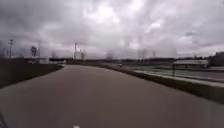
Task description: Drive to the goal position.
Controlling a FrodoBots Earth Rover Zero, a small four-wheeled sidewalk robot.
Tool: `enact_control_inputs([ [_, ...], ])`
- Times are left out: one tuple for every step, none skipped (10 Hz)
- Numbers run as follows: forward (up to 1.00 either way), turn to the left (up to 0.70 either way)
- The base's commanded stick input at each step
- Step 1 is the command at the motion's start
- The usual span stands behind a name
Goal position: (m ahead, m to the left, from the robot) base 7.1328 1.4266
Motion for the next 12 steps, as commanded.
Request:
enact_control_inputs([
  [1.00,0.00],
  [1.00,0.00],
  [1.00,0.00],
  [1.00,0.00],
  [1.00,0.00],
  [1.00,0.00],
  [1.00,0.00],
  [1.00,0.00],
  [1.00,0.00],
  [1.00,0.00],
  [1.00,0.00],
  [1.00,0.00],
])
